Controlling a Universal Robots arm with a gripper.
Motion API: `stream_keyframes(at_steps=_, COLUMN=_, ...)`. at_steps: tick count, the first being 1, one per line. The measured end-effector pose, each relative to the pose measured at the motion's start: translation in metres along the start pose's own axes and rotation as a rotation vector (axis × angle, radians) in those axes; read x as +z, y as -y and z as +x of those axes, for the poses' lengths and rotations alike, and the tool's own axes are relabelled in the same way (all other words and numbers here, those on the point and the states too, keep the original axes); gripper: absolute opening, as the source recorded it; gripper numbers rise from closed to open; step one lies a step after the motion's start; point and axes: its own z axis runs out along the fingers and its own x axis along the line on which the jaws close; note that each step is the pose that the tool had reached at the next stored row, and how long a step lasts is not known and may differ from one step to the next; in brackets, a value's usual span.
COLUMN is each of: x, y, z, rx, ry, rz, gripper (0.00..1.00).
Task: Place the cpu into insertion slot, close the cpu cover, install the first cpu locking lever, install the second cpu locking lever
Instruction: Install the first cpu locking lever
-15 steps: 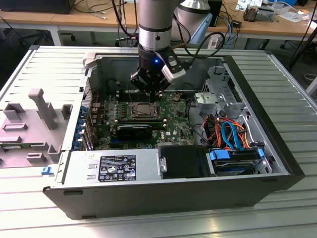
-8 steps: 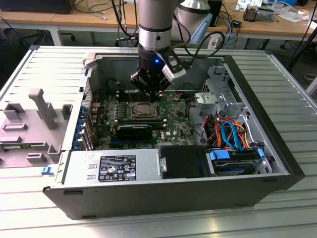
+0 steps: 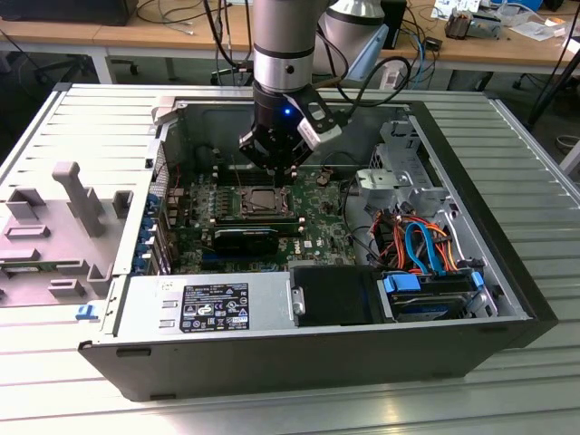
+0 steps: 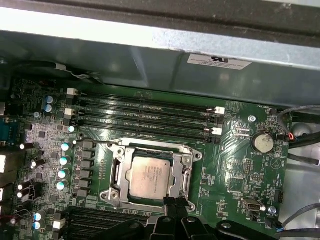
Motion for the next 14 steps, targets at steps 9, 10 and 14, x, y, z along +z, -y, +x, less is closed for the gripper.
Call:
stream_keyframes(at_steps=9, x=0.0000, y=0.0000, z=0.0000, rx=-0.027, ry=0.0011, rz=-0.0002, gripper=0.11)
stream_keyframes(at_steps=10, x=0.0000, y=0.0000, z=0.0000, rx=-0.030, ry=0.0013, rz=-0.0002, gripper=0.11)
stream_keyframes(at_steps=14, x=0.0000, y=0.0000, z=0.0000, rx=-0.039, ry=0.0017, rz=-0.0003, gripper=0.11)
